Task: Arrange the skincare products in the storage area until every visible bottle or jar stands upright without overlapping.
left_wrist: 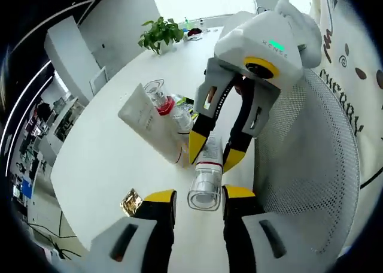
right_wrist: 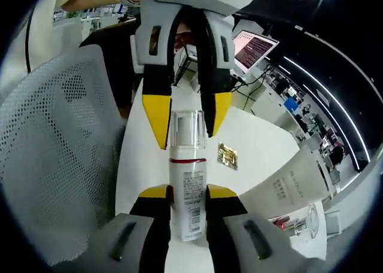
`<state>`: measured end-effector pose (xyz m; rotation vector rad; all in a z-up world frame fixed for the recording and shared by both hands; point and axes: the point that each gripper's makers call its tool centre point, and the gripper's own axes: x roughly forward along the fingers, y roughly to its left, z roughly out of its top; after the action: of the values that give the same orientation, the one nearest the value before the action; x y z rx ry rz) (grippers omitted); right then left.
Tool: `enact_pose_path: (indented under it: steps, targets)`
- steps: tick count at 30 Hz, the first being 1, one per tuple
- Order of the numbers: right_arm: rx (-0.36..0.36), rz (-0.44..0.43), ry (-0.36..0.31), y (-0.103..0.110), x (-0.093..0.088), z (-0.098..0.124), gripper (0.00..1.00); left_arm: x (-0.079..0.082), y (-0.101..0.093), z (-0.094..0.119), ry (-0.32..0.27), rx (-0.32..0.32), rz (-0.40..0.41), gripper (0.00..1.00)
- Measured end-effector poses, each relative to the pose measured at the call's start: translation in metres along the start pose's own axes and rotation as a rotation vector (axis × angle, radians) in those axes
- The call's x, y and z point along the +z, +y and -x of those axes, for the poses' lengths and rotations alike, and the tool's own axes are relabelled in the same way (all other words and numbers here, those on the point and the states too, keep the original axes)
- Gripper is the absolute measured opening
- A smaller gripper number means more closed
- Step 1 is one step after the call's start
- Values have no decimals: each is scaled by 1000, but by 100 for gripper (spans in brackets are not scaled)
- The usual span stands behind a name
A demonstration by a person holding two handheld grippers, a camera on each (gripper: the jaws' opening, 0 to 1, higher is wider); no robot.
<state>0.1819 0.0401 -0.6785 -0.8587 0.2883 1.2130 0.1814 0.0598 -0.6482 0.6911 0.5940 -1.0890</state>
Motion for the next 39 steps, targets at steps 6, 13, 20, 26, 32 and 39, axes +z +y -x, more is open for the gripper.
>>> enact_pose_path:
  steps: [6,13,20,26,32,39]
  targets:
    - [15,-163,-120,-4,6,11,21,15,-1,4,-179,-46,169,31]
    - [30,-304,-215,-10,14,21,21,41,-1,9,-389,-108,326,30]
    - [52,-436,-311,-12,26,30,21,57,2,15,-496,-132,401,28]
    - [77,-486,-357,-10,29,31,21,61,-4,10,-508,-148,400,26]
    - [76,-499,-363,-10,28,31,22,64,-7,8,-518,-150,393,21]
    - [51,-488,-314,-10,21,33,23,70,-13,2,-501,-134,366,19]
